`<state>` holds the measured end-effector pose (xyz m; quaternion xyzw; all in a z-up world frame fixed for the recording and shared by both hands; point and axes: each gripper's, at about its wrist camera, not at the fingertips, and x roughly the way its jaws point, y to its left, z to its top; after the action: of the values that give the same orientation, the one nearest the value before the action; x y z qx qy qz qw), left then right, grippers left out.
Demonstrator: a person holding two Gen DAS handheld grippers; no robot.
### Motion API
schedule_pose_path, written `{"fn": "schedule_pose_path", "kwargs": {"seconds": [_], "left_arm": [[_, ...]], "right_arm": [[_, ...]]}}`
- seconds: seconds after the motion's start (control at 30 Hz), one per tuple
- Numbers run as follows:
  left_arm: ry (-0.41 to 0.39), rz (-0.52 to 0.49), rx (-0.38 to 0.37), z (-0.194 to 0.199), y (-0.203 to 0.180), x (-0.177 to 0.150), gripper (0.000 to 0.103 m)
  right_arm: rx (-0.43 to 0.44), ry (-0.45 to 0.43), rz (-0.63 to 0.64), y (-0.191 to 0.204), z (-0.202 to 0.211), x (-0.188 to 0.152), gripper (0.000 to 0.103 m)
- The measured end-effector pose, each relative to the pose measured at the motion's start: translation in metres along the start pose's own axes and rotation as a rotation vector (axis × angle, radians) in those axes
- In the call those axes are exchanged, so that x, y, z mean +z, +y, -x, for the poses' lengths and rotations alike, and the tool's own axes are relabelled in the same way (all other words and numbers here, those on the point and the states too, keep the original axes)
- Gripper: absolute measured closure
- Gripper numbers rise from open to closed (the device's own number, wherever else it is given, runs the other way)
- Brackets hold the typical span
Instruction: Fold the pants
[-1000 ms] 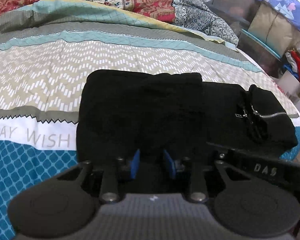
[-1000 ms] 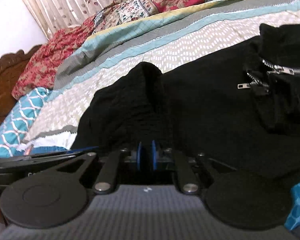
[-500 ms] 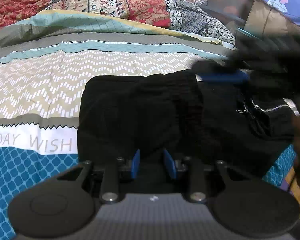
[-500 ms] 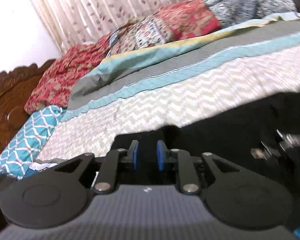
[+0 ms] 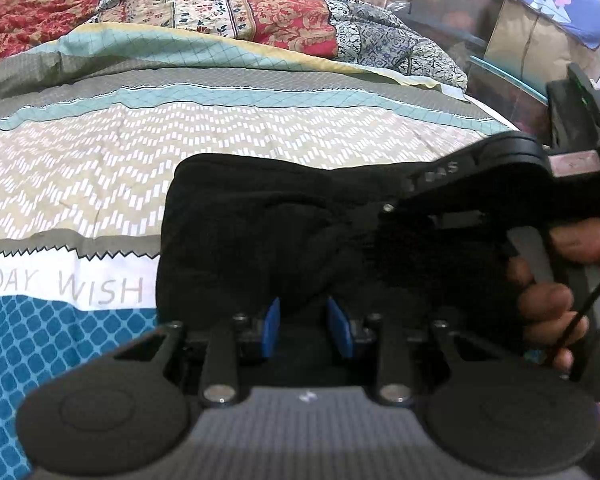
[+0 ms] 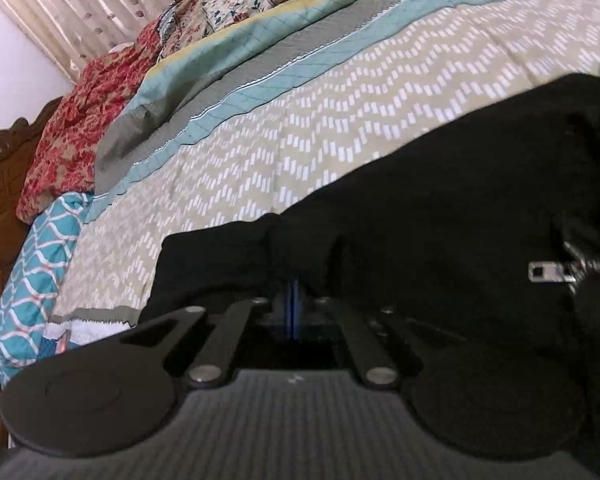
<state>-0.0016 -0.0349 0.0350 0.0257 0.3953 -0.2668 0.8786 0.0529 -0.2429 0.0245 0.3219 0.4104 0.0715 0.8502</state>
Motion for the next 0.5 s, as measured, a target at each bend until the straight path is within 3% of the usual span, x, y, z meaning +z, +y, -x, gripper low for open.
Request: {"fn": "schedule_pose_path", "kwargs": {"seconds": [0.07,0.13,0.33,0.5], "left_arm": [[-0.001,-0.004,0.004,0.0,-0.001,-0.001,0.075],[0.001,-0.005,0.009,0.001,-0.002,-0.001,0.075],[0.005,0.005,0.013,0.0,-0.005,0.001,0.074],[0.013,0.01,0.013,-0.001,-0.004,0.003,0.074]], "right_arm": [[0.022,0.006,-0.052,-0.008,0.007,-0.001,0.1],[0.028,-0.006,-0.065,-0.013,0.025,-0.006,0.086],[0.126,-0.191,-0.096,-0.042,0.109,-0.025,0.076],[0.001,-0.431,-0.176,-0.09,0.182,-0.037,0.066]]}}
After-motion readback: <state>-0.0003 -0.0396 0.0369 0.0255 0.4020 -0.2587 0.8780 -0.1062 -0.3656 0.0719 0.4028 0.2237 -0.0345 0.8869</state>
